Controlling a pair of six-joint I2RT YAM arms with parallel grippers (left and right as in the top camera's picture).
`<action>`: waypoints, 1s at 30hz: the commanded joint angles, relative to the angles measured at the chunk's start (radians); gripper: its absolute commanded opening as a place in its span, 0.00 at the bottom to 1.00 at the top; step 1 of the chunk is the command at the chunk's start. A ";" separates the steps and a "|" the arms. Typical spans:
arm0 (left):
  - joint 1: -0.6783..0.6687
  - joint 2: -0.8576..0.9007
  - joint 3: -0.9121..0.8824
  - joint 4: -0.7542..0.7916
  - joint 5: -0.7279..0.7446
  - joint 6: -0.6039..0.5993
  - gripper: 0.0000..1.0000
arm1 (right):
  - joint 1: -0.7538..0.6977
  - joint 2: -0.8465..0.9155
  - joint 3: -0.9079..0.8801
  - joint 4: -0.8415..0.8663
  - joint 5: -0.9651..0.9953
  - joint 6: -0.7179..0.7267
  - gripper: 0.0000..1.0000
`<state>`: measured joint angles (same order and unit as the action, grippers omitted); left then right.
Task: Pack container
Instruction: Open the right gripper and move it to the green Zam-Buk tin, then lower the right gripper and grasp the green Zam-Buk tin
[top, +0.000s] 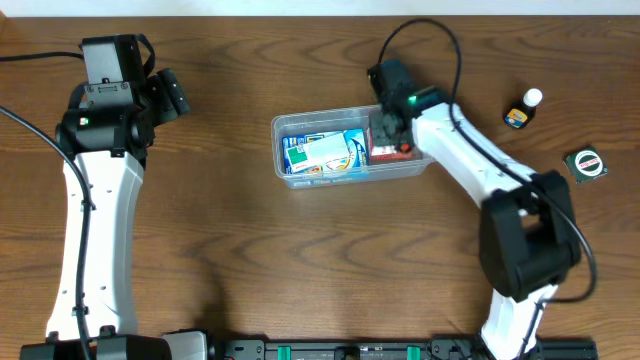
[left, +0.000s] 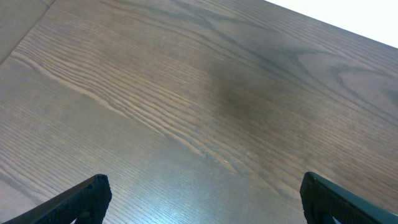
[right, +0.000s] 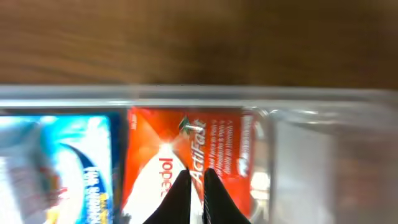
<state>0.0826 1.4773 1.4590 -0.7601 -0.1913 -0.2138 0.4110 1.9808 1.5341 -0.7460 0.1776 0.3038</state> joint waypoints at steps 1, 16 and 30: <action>0.002 0.000 0.003 -0.003 -0.015 -0.013 0.98 | -0.045 -0.132 0.077 -0.052 0.020 0.010 0.09; 0.002 0.000 0.003 -0.003 -0.015 -0.013 0.98 | -0.622 -0.332 0.080 -0.396 0.012 0.155 0.28; 0.002 0.000 0.003 -0.003 -0.015 -0.013 0.98 | -0.930 -0.187 -0.025 -0.343 -0.045 0.041 0.99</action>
<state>0.0826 1.4773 1.4590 -0.7601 -0.1913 -0.2138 -0.4923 1.7603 1.5326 -1.1000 0.1741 0.3626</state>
